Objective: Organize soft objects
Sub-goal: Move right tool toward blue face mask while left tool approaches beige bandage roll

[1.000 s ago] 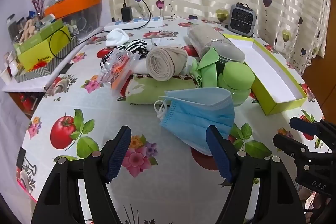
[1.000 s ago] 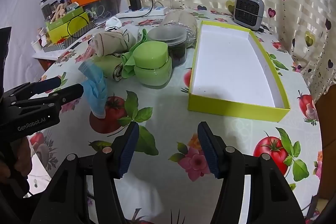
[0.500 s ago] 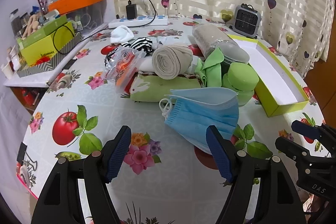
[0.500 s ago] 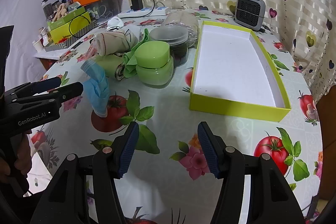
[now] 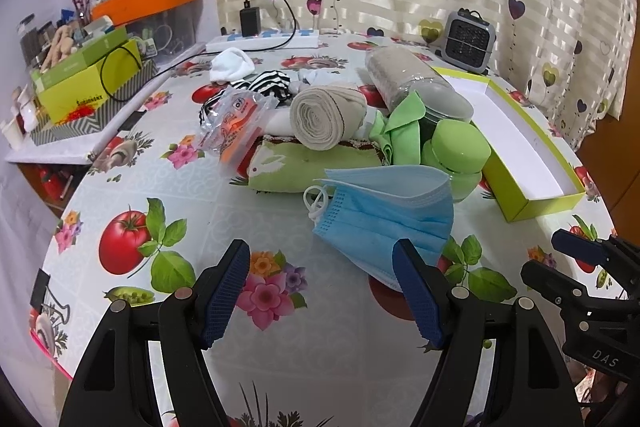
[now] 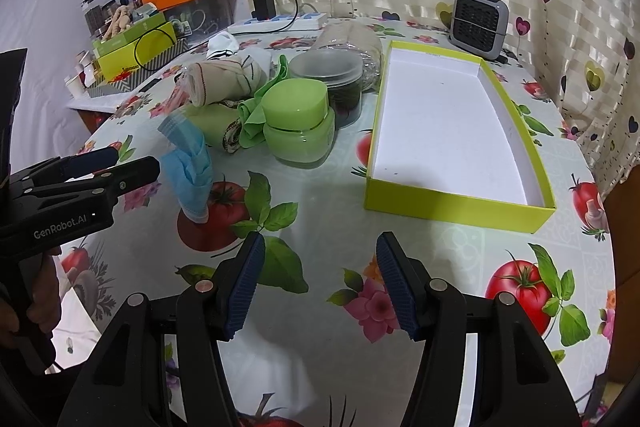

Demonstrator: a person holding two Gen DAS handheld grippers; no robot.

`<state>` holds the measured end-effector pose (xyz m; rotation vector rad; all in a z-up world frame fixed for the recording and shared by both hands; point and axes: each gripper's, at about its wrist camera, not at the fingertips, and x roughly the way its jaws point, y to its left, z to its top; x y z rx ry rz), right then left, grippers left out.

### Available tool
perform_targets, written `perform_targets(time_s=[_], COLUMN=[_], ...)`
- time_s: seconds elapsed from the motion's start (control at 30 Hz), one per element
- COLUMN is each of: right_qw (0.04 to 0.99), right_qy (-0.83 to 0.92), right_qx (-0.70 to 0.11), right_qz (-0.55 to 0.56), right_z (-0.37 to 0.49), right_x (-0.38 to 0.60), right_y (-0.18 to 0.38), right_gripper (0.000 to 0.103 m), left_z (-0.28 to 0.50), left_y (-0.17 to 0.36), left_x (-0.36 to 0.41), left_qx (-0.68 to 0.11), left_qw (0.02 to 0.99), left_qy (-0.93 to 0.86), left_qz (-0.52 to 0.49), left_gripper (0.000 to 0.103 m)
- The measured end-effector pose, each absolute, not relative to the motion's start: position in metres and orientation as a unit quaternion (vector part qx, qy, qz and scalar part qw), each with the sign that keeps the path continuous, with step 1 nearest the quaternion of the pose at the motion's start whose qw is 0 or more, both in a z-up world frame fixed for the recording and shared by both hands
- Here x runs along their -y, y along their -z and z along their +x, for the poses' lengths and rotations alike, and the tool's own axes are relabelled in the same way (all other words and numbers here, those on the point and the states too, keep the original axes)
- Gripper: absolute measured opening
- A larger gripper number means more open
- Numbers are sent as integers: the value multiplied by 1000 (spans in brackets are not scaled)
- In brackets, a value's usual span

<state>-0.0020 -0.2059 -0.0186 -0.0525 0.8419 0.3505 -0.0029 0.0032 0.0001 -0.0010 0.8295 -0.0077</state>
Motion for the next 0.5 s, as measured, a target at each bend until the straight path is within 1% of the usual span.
perform_targets(time_s=[0.5], right_qw=[896], right_qy=[-177], right_qx=[-406], right_qz=[-24], right_z=[-2], right_x=[205], right_y=[18], right_gripper=[59], left_z=[-6], left_y=[0], left_x=[0], left_qx=[-401], left_qw=[916], left_qy=[5], left_qz=[-1], left_gripper=[74])
